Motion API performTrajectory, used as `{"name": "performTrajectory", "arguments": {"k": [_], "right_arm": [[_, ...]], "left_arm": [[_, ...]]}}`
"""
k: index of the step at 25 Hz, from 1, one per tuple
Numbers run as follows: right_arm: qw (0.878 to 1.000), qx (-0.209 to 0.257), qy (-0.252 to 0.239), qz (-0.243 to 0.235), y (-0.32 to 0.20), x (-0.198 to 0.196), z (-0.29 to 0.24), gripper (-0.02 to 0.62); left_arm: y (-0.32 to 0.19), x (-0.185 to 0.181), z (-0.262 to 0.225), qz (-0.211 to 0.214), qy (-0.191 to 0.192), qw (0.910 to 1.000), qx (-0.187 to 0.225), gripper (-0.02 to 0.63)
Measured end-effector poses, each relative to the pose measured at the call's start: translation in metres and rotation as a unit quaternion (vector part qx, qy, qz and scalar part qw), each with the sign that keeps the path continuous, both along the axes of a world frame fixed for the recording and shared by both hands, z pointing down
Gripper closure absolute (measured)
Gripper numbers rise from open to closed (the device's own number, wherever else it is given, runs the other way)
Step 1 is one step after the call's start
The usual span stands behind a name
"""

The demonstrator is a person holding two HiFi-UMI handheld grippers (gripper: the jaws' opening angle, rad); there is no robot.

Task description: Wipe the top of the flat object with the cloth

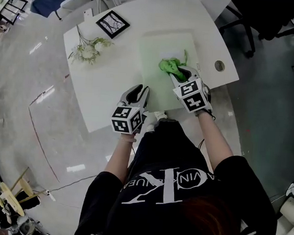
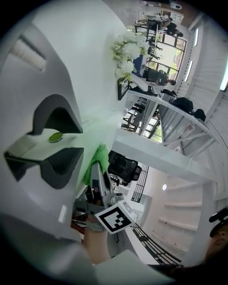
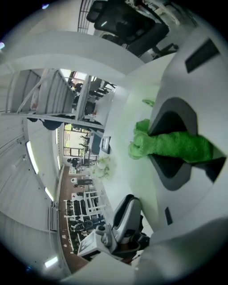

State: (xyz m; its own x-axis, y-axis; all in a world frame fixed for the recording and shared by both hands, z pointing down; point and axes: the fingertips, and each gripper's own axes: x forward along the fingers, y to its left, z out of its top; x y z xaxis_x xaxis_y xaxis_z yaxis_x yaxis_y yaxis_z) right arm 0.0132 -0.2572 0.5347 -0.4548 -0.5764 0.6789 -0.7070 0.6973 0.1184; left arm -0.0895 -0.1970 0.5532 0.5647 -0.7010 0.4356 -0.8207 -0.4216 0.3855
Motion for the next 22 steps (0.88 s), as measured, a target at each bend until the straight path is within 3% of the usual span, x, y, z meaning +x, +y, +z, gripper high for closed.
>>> {"name": "performTrajectory", "arguments": {"k": [14, 22], "right_arm": [[0.993, 0.003, 0.027, 0.118, -0.004, 0.103, 0.001, 0.489], [0.986, 0.030, 0.000, 0.161, -0.008, 0.109, -0.015, 0.489]], "left_arm": [[0.002, 0.003, -0.002, 0.001, -0.008, 1.0000, -0.001, 0.499], [-0.001, -0.007, -0.009, -0.023, 0.020, 0.9995, 0.006, 0.498]]}}
